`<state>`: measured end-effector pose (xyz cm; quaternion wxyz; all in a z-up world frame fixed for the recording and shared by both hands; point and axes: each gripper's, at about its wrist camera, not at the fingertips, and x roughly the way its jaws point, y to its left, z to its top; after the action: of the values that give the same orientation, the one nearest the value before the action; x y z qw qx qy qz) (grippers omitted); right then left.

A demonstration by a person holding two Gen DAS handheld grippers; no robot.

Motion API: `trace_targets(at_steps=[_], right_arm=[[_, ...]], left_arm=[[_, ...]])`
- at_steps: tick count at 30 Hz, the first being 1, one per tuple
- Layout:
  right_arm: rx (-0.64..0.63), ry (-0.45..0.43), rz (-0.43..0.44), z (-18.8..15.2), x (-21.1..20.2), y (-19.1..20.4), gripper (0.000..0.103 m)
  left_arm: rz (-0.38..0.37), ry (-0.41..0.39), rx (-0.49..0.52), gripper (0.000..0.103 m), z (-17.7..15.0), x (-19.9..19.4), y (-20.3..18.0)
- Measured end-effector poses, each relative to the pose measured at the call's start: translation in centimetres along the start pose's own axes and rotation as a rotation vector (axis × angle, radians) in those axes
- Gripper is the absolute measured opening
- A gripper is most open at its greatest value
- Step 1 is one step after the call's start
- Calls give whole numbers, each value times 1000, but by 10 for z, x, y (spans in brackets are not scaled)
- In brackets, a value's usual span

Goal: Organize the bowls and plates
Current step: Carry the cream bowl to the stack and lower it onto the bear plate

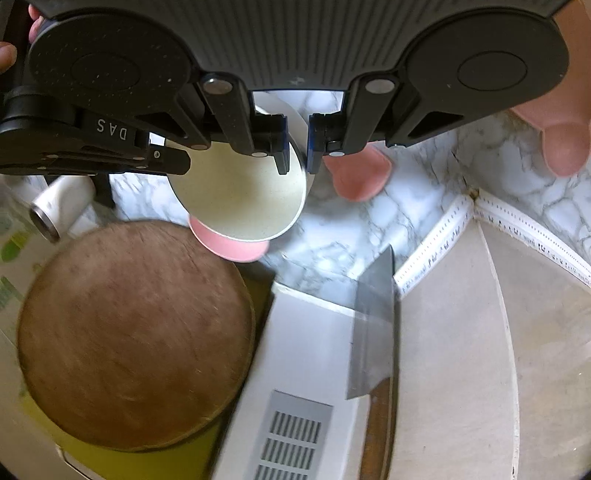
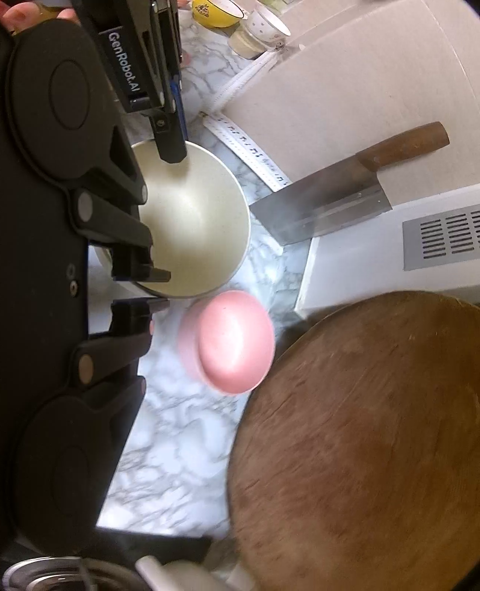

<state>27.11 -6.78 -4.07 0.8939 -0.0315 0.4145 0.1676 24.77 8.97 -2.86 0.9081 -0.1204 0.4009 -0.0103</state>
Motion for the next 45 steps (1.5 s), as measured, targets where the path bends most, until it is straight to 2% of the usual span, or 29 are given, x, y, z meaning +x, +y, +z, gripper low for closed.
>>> trace_targets(at_steps=[11,26,35,45], right_arm=[[69,15,-63,-54,-38,-2,9],[139,28,-113,-116,-67,-3,9],[173,54,-129,-138,-72,-7,9],[201,86,-141,-155,-71,-12,9]], left_arm=[[-69,55,67,9,-45,-23,-14],[-143,128,134,9,-95,-39,-23],[-164,178,171,9,-120,-36,-28],[-175,216,193,9,-133,-30,-33]])
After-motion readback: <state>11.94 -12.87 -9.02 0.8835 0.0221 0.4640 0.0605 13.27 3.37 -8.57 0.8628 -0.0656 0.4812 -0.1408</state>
